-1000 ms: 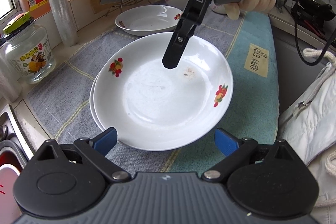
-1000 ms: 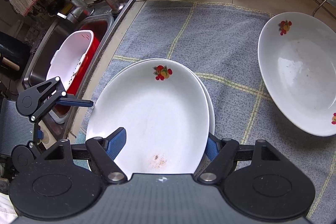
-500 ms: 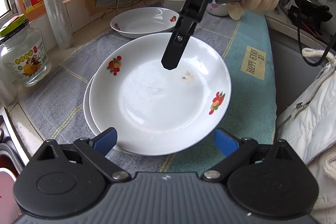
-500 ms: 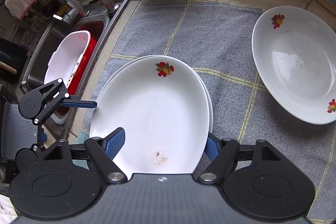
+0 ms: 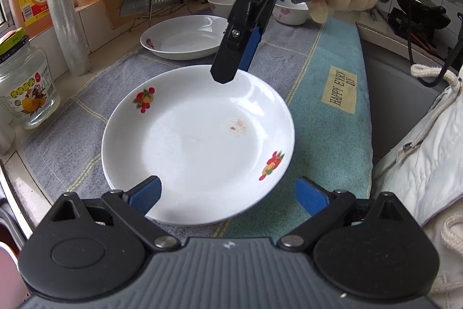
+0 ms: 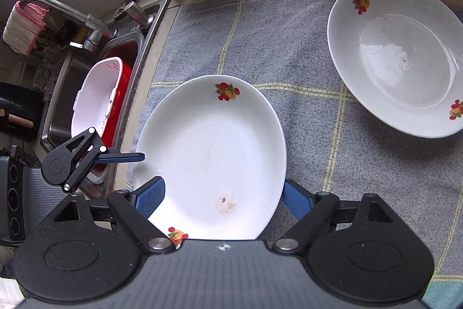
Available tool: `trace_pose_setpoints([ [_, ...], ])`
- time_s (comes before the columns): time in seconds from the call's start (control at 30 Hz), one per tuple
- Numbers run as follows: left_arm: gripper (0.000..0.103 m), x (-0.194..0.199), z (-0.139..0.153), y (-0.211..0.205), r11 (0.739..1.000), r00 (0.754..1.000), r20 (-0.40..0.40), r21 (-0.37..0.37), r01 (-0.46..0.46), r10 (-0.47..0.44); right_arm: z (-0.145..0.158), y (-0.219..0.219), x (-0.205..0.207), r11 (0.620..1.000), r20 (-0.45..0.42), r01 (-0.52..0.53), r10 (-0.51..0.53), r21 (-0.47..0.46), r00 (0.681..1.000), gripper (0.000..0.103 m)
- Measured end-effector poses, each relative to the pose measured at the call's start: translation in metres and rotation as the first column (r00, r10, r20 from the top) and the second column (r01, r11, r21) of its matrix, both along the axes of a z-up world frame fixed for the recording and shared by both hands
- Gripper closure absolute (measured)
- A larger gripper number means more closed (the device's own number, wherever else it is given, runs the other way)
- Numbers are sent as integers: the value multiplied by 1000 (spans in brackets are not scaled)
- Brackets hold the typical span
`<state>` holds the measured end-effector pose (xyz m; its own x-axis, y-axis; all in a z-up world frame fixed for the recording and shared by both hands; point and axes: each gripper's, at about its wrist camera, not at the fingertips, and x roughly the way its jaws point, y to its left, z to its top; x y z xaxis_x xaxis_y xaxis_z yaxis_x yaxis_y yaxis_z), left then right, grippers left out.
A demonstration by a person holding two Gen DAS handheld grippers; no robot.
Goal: Organize plates and bowls
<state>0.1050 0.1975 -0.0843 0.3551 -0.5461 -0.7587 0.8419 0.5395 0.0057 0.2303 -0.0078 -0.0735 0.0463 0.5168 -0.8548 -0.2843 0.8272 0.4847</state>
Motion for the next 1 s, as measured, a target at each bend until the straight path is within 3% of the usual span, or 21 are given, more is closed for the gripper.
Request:
trace_pose_setpoints([
  [0.13, 5, 0, 0, -2, 1000, 1000, 5, 1, 5, -5, 5, -1, -5, 1000, 31, -4, 4, 11, 1000, 12],
  [0.2, 4, 1, 1, -3, 1000, 1000, 16, -2, -2, 2, 10, 1, -9, 1000, 87, -13, 15, -21, 996, 9],
  [0.27, 3, 1, 2, -4, 1000, 1000, 27, -7, -15, 15, 12, 3, -14, 998, 147, -9, 19, -67, 989, 0],
  [0.43, 2, 0, 5, -6, 997, 997, 39, -35, -67, 68, 8, 6, -28, 988, 261, 10, 32, -156, 965, 0],
  [0.6, 2, -2, 9, -7, 986, 985, 58, -59, -159, 162, 6, 4, -43, 955, 423, 82, 49, -286, 905, 0],
  [0.8, 2, -1, 17, -11, 940, 935, 101, -68, -334, 339, 2, -16, -59, 907, 540, 252, -33, -337, 841, 0],
  [1.0, 2, 4, 24, -18, 875, 882, 41, -150, -459, 470, -6, -50, -77, 855, 578, 407, -164, -321, 799, 0],
])
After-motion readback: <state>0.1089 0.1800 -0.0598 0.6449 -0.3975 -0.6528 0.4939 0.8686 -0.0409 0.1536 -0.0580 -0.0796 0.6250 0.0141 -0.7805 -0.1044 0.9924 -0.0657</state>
